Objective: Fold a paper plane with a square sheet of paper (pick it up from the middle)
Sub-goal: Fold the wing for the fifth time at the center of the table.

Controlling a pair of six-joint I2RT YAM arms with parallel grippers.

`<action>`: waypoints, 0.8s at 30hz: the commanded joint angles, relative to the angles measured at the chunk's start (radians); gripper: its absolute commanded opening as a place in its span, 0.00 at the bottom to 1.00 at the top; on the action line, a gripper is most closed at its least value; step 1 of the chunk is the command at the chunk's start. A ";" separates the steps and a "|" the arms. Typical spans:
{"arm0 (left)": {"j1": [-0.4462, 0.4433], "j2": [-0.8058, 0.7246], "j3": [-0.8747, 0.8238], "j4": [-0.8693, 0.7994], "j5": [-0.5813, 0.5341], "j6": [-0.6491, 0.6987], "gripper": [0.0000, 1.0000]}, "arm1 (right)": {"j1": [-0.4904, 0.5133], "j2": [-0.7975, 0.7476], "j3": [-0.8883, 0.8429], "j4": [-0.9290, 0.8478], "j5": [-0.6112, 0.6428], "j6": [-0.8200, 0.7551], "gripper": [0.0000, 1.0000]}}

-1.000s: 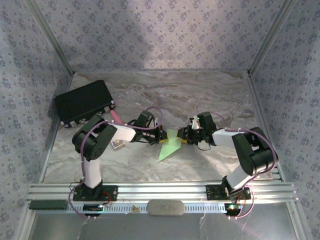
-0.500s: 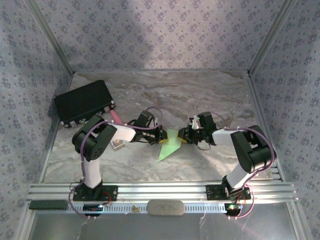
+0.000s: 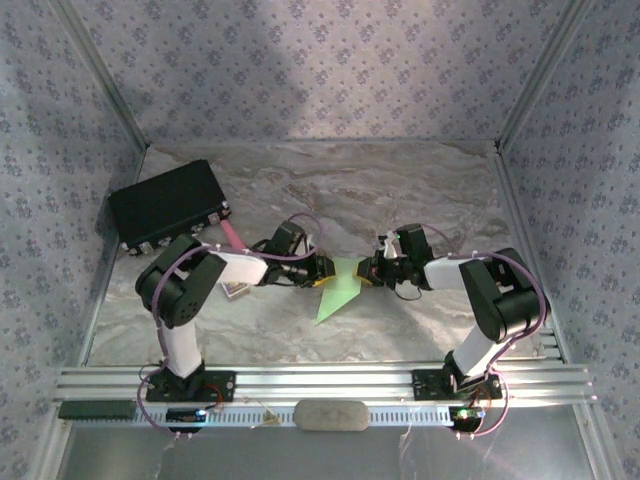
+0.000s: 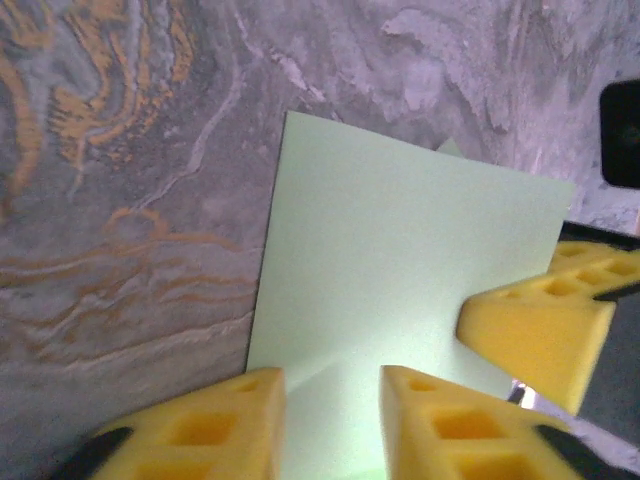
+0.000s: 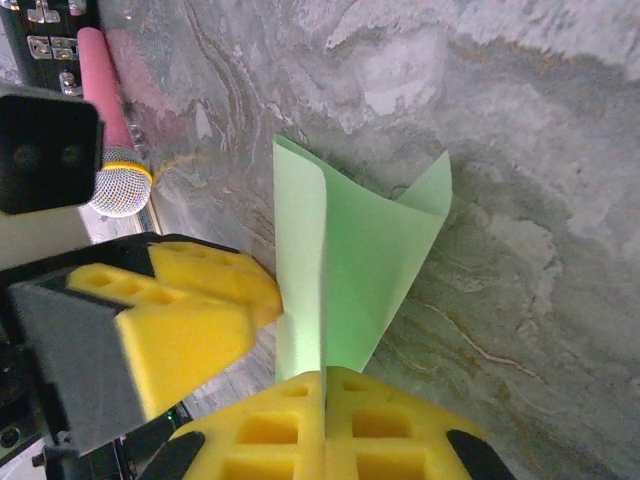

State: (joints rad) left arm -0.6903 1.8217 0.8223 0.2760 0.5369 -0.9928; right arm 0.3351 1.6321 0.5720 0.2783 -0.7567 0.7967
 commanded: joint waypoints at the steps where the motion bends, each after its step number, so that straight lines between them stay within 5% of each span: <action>1: -0.015 -0.101 -0.015 -0.088 -0.104 0.071 0.41 | -0.007 -0.033 -0.014 -0.020 -0.002 0.012 0.05; 13: -0.183 -0.330 -0.036 -0.302 -0.416 0.312 0.48 | -0.007 -0.067 -0.032 -0.006 0.029 0.143 0.02; 24: -0.407 -0.286 0.019 -0.387 -0.594 0.473 0.51 | -0.003 -0.093 -0.015 -0.051 0.053 0.193 0.02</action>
State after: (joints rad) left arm -1.0584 1.5066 0.7914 -0.0490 0.0299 -0.6033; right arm 0.3332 1.5620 0.5446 0.2626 -0.7170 0.9642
